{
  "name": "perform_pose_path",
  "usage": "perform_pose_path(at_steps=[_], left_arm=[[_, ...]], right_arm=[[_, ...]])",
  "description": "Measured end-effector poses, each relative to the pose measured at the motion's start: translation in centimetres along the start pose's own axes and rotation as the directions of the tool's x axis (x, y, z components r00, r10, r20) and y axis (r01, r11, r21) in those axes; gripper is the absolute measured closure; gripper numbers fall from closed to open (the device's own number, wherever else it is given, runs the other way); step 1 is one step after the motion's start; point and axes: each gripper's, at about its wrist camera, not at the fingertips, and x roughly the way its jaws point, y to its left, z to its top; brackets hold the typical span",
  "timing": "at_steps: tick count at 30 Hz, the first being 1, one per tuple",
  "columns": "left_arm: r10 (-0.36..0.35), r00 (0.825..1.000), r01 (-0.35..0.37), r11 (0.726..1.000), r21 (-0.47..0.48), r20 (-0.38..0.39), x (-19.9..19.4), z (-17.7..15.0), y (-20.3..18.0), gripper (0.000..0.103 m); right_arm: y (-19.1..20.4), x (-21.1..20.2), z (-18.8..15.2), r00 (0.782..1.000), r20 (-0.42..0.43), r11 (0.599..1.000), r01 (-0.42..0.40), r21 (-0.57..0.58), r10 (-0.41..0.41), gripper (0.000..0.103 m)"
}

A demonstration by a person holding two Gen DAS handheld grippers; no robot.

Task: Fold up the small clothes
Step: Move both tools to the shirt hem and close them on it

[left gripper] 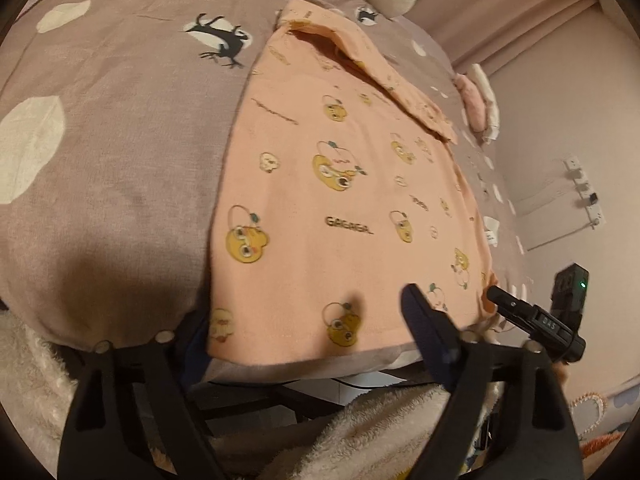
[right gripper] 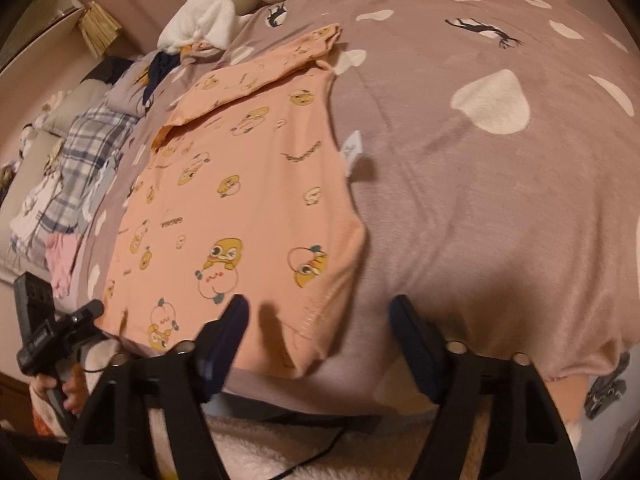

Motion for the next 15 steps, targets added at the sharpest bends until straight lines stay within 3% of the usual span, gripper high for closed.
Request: perform_pose_path(at_steps=[5, 7, 9, 11, 15], left_arm=[[0.172, 0.985, -0.172, 0.985, 0.016, -0.022, -0.1, 0.1, 0.0, 0.079], [0.206, 0.978, -0.206, 0.978, 0.024, -0.025, -0.1, 0.2, 0.1, 0.081], [0.204, 0.979, -0.204, 0.979, -0.011, -0.025, -0.3, 0.3, 0.4, 0.088], [0.209, 0.978, -0.210, 0.977, -0.025, -0.020, -0.3, 0.3, 0.6, 0.097], [0.247, 0.969, -0.247, 0.969, 0.021, -0.004, -0.3, 0.2, -0.7, 0.099]], right_arm=[[-0.6, -0.4, -0.1, 1.000, -0.001, 1.000, 0.018, 0.018, -0.018, 0.051], [-0.6, -0.4, -0.1, 1.000, 0.002, 0.999, 0.029, 0.019, -0.029, 0.062], [-0.6, -0.4, -0.2, 1.000, 0.006, 1.000, 0.021, 0.022, -0.021, 0.083], [-0.3, -0.4, -0.2, 1.000, 0.015, 1.000, 0.012, 0.011, -0.012, 0.088], [-0.4, -0.4, -0.1, 0.999, 0.035, 0.999, -0.026, 0.037, 0.025, 0.092]])
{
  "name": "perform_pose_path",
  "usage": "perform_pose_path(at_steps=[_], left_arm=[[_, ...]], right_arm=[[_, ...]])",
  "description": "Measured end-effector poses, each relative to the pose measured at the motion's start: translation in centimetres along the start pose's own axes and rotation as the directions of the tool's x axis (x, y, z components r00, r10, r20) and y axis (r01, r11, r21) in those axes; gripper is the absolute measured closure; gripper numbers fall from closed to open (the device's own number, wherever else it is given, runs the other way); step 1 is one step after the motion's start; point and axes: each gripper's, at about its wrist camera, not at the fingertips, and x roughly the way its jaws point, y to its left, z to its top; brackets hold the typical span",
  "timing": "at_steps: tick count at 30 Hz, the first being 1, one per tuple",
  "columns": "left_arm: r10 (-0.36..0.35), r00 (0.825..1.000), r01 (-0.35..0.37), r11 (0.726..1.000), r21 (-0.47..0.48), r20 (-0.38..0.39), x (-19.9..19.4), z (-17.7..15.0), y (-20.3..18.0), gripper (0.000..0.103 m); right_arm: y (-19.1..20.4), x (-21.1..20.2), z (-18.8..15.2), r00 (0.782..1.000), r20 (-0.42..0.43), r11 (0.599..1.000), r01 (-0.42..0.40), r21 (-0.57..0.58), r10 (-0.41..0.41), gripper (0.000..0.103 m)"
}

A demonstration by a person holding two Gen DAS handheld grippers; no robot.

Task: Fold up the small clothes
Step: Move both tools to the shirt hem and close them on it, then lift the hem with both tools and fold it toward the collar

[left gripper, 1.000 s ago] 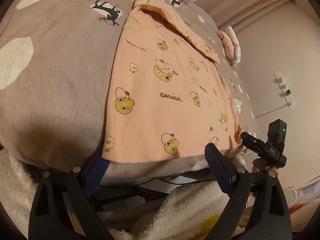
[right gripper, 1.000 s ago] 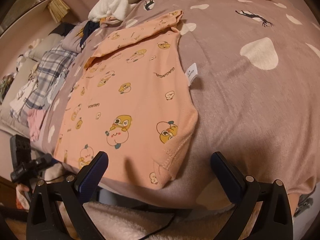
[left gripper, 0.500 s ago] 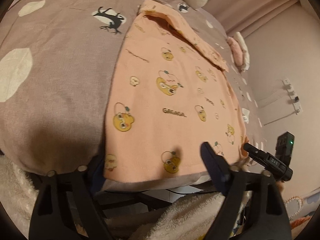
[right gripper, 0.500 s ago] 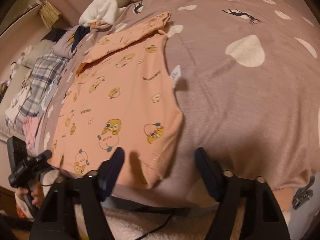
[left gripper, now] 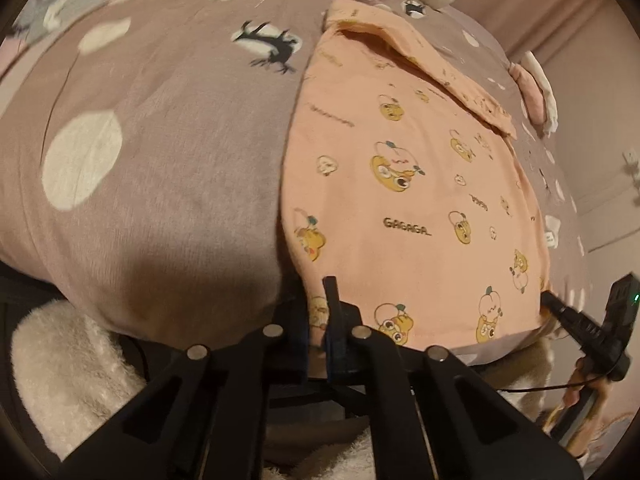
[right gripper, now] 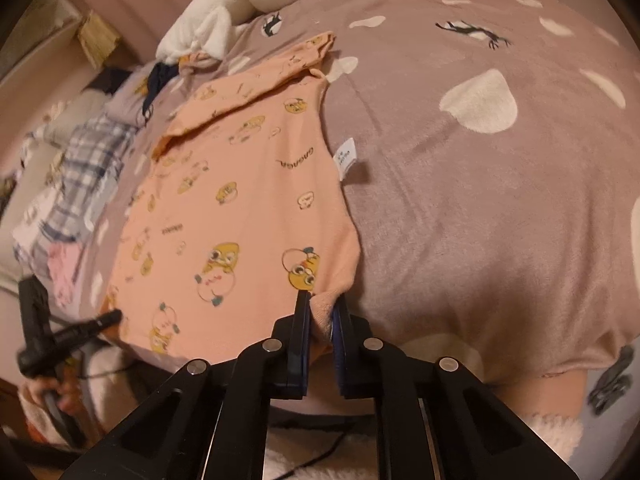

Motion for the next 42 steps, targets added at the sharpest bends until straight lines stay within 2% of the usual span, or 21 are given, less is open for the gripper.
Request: perform_pose_path(at_steps=[6, 17, 20, 25, 29, 33, 38, 42], left_arm=[[-0.049, 0.999, 0.050, 0.998, -0.036, 0.011, -0.6, 0.9, 0.2, 0.100], [-0.140, 0.986, 0.143, 0.989, -0.035, 0.090, -3.7, 3.8, -1.0, 0.100], [-0.178, 0.978, 0.183, 0.982, -0.044, 0.111, -4.1, 5.7, -1.2, 0.100], [-0.182, 0.967, 0.201, 0.975, -0.095, 0.177, -3.9, 9.9, -0.8, 0.100], [-0.164, 0.966, 0.184, 0.979, -0.089, 0.200, -3.5, 13.5, -1.4, 0.100], [-0.203, 0.954, 0.225, 0.971, -0.081, 0.222, -2.9, 17.1, -2.3, 0.100], [-0.210, 0.948, 0.239, 0.966, -0.098, 0.241, -1.3, 21.0, -3.1, 0.100], [-0.250, 0.929, 0.285, 0.954, -0.097, 0.272, -1.0, 23.3, -3.5, 0.100]], right_arm=[[0.6, -1.4, 0.5, 0.992, 0.067, 0.994, -0.108, -0.017, 0.109, 0.092], [2.4, -2.9, 3.0, 0.968, 0.166, 0.981, -0.181, -0.068, 0.190, 0.093], [2.9, -3.7, 4.6, 0.953, 0.198, 0.972, -0.213, -0.099, 0.229, 0.093], [2.9, -3.9, 7.6, 0.941, 0.244, 0.970, -0.213, -0.114, 0.235, 0.093], [3.4, -3.7, 10.8, 0.933, 0.266, 0.967, -0.212, -0.140, 0.242, 0.093], [3.9, -3.1, 13.7, 0.931, 0.279, 0.966, -0.197, -0.165, 0.237, 0.093], [4.5, -1.3, 17.7, 0.929, 0.282, 0.965, -0.197, -0.175, 0.241, 0.093], [5.0, -0.3, 19.6, 0.925, 0.284, 0.961, -0.201, -0.192, 0.250, 0.093]])
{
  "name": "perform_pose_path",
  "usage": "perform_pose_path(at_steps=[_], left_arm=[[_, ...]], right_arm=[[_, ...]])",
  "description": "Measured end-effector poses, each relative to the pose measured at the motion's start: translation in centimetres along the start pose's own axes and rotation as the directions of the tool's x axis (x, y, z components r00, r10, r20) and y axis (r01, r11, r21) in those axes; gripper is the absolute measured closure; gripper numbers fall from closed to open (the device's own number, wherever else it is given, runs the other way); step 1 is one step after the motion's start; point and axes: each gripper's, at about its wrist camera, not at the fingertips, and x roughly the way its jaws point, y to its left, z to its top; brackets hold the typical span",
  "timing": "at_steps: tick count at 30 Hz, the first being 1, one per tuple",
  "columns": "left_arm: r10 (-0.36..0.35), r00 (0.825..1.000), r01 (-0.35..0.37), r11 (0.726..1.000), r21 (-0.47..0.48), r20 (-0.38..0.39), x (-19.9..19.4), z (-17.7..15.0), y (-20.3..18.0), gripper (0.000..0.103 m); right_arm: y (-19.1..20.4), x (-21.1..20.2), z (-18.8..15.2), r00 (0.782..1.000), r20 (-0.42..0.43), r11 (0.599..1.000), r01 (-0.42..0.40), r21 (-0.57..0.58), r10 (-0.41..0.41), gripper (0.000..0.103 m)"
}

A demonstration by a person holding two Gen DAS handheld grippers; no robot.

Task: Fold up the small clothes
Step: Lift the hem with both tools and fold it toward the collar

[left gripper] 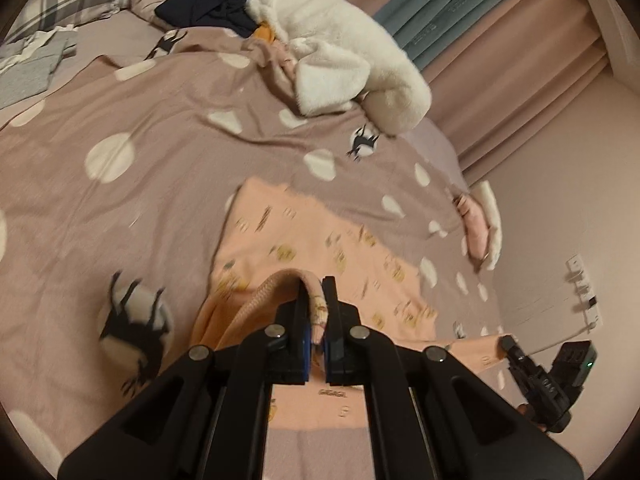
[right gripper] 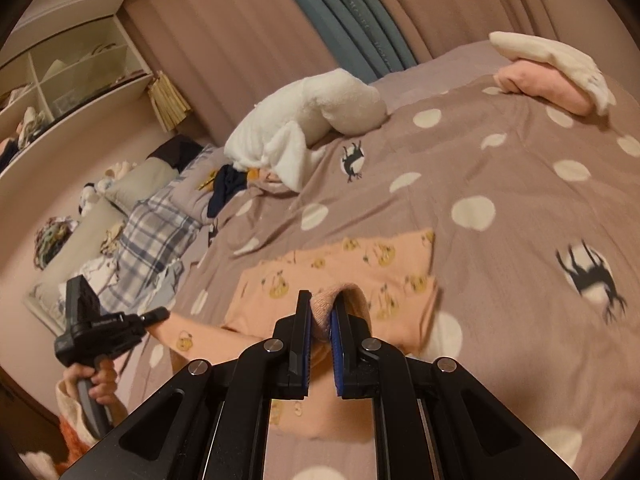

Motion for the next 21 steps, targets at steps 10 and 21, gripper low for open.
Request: perform_pose_path(at_steps=[10, 21], left_arm=[[-0.013, 0.999, 0.017, 0.996, -0.091, 0.044, 4.8, 5.2, 1.1, 0.100], [0.059, 0.997, -0.051, 0.985, -0.162, 0.044, 11.1, 8.2, 4.3, 0.100]], right_arm=[[-3.0, 5.8, 3.6, 0.998, -0.041, 0.999, 0.040, 0.024, -0.038, 0.093], [-5.7, 12.6, 5.4, 0.977, -0.169, 0.990, 0.136, 0.044, -0.127, 0.093]])
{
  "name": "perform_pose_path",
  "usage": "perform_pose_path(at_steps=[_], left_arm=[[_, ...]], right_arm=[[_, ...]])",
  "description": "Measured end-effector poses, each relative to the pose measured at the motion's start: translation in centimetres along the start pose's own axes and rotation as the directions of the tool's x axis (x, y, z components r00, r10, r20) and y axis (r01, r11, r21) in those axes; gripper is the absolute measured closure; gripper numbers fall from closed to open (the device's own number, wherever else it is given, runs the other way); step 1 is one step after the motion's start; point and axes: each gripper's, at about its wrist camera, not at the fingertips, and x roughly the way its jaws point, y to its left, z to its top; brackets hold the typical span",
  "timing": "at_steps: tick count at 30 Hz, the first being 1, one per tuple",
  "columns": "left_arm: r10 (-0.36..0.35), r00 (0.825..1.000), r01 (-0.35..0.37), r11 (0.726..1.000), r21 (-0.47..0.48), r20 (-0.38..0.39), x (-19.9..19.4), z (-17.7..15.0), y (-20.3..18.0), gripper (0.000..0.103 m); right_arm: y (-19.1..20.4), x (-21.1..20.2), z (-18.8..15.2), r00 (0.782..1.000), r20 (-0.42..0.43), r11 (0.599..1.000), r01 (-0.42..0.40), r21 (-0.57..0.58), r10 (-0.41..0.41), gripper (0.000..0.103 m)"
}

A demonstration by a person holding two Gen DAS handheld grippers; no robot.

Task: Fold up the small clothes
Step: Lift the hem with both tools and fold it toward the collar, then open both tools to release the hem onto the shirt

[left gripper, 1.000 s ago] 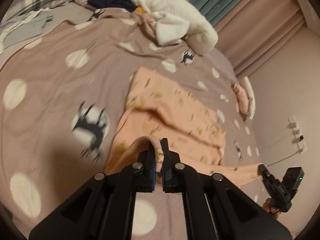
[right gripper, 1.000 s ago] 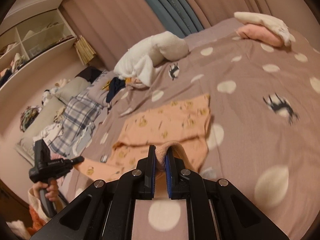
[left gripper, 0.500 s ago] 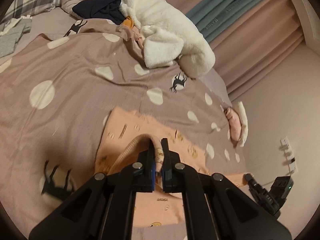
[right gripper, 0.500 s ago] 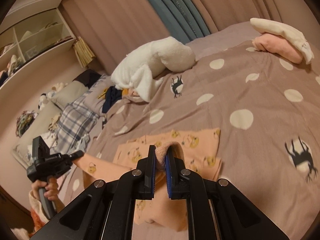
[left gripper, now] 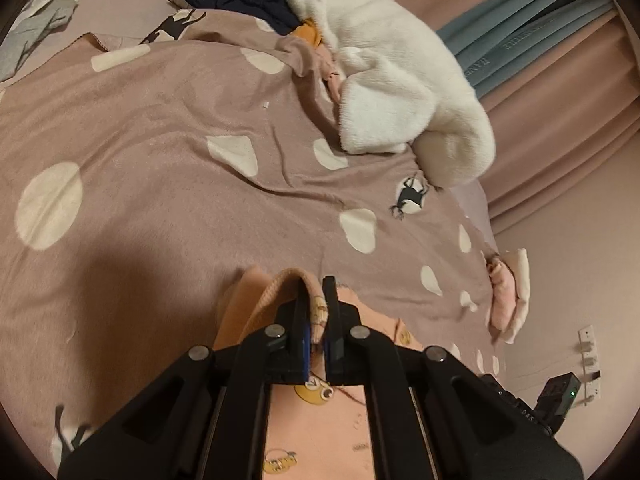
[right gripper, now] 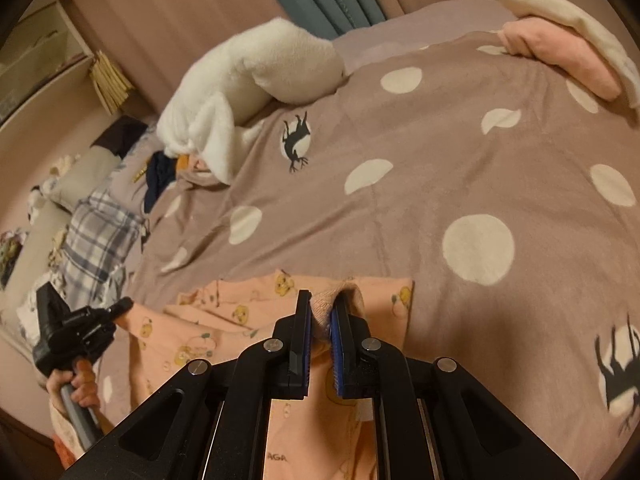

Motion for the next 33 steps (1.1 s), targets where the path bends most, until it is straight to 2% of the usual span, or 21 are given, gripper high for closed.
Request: perform_pose_path(at_steps=[2, 4, 5, 6, 7, 8, 9, 11, 13, 16, 17, 19, 21, 22, 24, 26, 28, 30, 33], left_arm=[[-0.005, 1.000, 0.004, 0.999, -0.034, -0.017, 1.3, 0.7, 0.4, 0.099], [0.040, 0.999, -0.042, 0.997, -0.070, -0.029, 2.7, 1.4, 0.8, 0.097], [0.079, 0.996, -0.083, 0.993, -0.083, -0.052, 3.3, 1.7, 1.0, 0.083], [0.100, 0.992, -0.106, 0.991, -0.086, -0.073, 3.6, 1.8, 1.2, 0.073], [0.108, 0.991, -0.115, 0.990, -0.083, -0.082, 3.6, 1.8, 1.4, 0.058], [0.112, 0.991, -0.117, 0.990, -0.074, -0.069, 3.2, 1.7, 1.6, 0.052], [0.126, 0.991, -0.128, 0.990, -0.056, -0.037, 2.4, 1.7, 1.6, 0.049], [0.171, 0.985, -0.171, 0.985, -0.030, 0.009, 1.1, 1.9, 1.3, 0.031], [0.198, 0.979, -0.199, 0.980, 0.020, 0.041, -0.4, 1.8, 0.5, 0.028], [0.197, 0.980, -0.197, 0.974, 0.115, 0.011, -1.4, 1.3, -0.9, 0.026], [0.178, 0.984, -0.174, 0.974, 0.146, -0.016, -1.6, 0.8, -1.4, 0.024], [0.097, 0.992, -0.081, 0.980, 0.181, -0.080, -1.9, -0.5, -2.1, 0.023], [0.040, 0.992, -0.016, 0.981, 0.195, -0.121, -1.1, -1.5, -2.6, 0.022], [0.034, 0.989, -0.005, 0.980, 0.200, -0.141, -0.4, -1.8, -2.9, 0.022], [0.075, 0.981, -0.035, 0.976, 0.217, -0.181, 1.4, -2.6, -3.3, 0.022], [0.048, 0.976, -0.003, 0.978, 0.208, -0.212, 2.9, -3.0, -3.4, 0.022], [-0.004, 0.966, 0.043, 0.989, 0.142, -0.260, 5.4, -2.7, -2.6, 0.022], [-0.003, 0.969, 0.020, 0.998, 0.067, -0.246, 6.8, -1.6, -1.7, 0.023], [0.002, 0.984, -0.002, 1.000, -0.003, -0.178, 6.9, 0.6, -0.9, 0.024]], right_arm=[[-0.1, 0.9, 0.7, 0.999, -0.021, 1.000, 0.025, 0.017, -0.025, 0.093], [-0.7, 1.5, 1.3, 0.998, -0.033, 0.998, 0.047, 0.045, -0.046, 0.092], [-1.0, 1.9, 1.5, 0.997, -0.039, 0.996, 0.064, 0.057, -0.062, 0.084], [-1.2, 2.1, 1.5, 0.995, -0.044, 0.993, 0.097, 0.063, -0.095, 0.070], [-1.3, 2.2, 1.6, 0.993, -0.044, 0.992, 0.112, 0.063, -0.109, 0.061], [-1.3, 2.0, 1.5, 0.992, -0.042, 0.991, 0.122, 0.052, -0.119, 0.045], [-1.1, 1.7, 1.5, 0.992, -0.035, 0.991, 0.124, 0.041, -0.122, 0.034], [-0.6, 0.4, 1.3, 0.989, -0.001, 0.989, 0.146, 0.013, -0.146, 0.028], [-0.2, -0.1, 1.6, 0.988, 0.013, 0.988, 0.153, -0.003, -0.153, 0.028], [0.5, -1.0, 1.5, 0.990, 0.002, 0.990, 0.141, -0.003, -0.141, 0.028], [0.9, -1.3, 1.3, 0.994, -0.005, 0.994, 0.108, -0.009, -0.108, 0.028], [2.0, -1.0, 1.0, 1.000, -0.027, 0.999, 0.015, -0.029, -0.016, 0.028], [3.3, -0.5, 0.3, 0.996, -0.055, 0.996, -0.070, -0.059, 0.067, 0.028], [3.7, -0.2, 0.0, 0.995, -0.062, 0.995, -0.078, -0.063, 0.074, 0.028], [4.6, 0.9, -0.8, 0.993, -0.096, 0.994, -0.073, -0.077, 0.065, 0.028], [5.2, 1.8, -1.6, 0.992, -0.122, 0.992, -0.051, -0.113, 0.038, 0.028], [5.4, 2.1, -2.1, 0.990, -0.135, 0.990, -0.046, -0.130, 0.029, 0.028], [5.1, 2.4, -2.6, 0.990, -0.140, 0.990, -0.042, -0.131, 0.024, 0.028], [4.3, 1.9, -3.2, 0.992, -0.124, 0.991, -0.024, -0.134, 0.007, 0.028]])
